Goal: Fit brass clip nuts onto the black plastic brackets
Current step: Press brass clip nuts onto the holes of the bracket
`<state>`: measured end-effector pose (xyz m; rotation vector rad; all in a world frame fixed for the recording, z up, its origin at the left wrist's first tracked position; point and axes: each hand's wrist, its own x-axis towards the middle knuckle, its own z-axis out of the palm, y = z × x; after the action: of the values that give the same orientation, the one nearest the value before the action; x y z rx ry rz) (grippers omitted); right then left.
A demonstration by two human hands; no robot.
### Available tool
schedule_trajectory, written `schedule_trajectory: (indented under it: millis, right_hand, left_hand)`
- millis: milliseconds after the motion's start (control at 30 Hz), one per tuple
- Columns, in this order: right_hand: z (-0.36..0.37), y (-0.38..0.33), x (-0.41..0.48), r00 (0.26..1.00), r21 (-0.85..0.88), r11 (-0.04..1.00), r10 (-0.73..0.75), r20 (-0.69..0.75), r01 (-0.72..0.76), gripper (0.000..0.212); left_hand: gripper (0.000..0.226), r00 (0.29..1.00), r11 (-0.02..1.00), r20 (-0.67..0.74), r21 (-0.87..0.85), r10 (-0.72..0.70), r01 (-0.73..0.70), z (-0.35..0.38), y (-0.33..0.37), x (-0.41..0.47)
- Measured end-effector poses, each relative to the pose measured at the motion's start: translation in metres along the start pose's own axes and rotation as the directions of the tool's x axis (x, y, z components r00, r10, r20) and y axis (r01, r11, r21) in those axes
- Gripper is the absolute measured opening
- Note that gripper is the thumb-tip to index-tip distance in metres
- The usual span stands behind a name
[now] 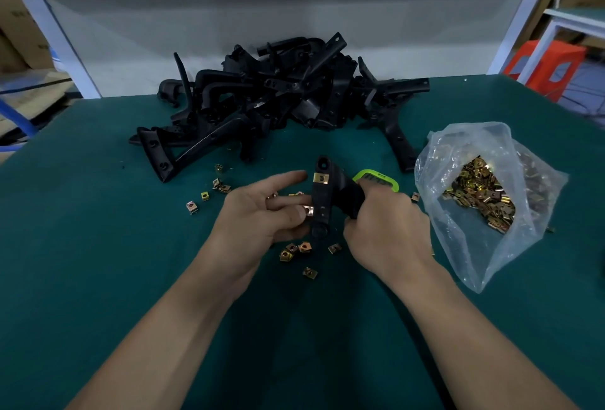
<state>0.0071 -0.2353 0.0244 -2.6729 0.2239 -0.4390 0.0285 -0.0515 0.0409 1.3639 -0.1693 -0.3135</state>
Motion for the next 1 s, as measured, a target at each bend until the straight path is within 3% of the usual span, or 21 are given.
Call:
schedule_trajectory:
  millis: [267,533,733,1000]
  right_hand:
    - [-0.001,-0.003,-0.002,0.999,-0.012,1.0,0.008,-0.044,-0.008,0.029]
    - [0.002,-0.008,-0.003,0.998,0.041,0.999,0.028,-0.048,-0.026,0.026]
    - [0.004,-0.007,-0.002,0.997,-0.054,0.996,0.069,-0.046,-0.072,0.028]
    - [0.009,-0.015,-0.007,0.997,-0.219,0.975,0.031,-0.077,-0.047,0.022]
  left_hand:
    - [0.039,0.997,0.998,0.073,-0.056,-0.028,0.032,0.0,0.005,-0.006]
    - [0.031,0.97,0.964,0.215,-0.209,-0.116,0.162,-0.001,0.008,-0.006]
    - [0.024,0.999,0.999,-0.02,-0.031,-0.037,0.036,0.005,0.002,-0.005]
    - [0.031,0.985,0.999,-0.164,0.02,-0.046,0.05,0.017,-0.006,-0.006]
